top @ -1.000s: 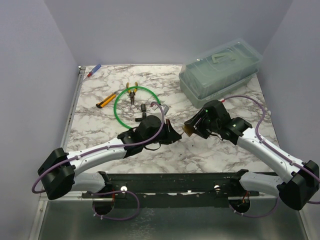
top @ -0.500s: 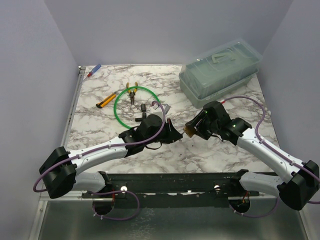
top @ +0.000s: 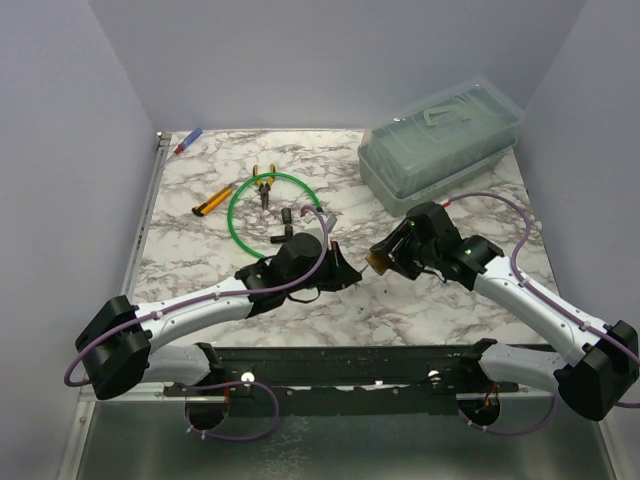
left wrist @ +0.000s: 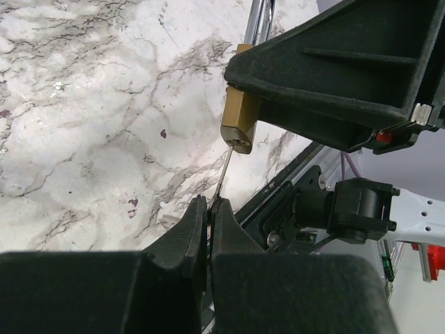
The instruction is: Unlock with the key
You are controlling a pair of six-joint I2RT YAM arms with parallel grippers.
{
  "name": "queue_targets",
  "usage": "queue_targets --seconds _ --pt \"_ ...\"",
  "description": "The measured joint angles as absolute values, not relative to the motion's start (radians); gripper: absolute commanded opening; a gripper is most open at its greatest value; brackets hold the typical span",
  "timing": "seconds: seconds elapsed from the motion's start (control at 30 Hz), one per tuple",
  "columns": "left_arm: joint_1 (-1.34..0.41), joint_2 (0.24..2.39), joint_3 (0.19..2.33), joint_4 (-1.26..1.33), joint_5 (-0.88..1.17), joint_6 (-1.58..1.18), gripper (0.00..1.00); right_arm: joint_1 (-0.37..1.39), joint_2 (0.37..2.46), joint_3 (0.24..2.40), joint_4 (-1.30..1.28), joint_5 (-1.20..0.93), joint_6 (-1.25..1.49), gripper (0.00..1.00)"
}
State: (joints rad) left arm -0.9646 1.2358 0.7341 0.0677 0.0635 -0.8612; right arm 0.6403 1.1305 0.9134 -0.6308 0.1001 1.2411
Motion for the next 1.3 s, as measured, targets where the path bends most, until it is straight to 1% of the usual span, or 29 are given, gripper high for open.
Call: queue_targets --seconds 1.3 --pt "-0.965 1.270 0.728 0.126 0.079 -0.871 0.00 0.640 1.139 0.925 -0.621 0.062 1.242 0.00"
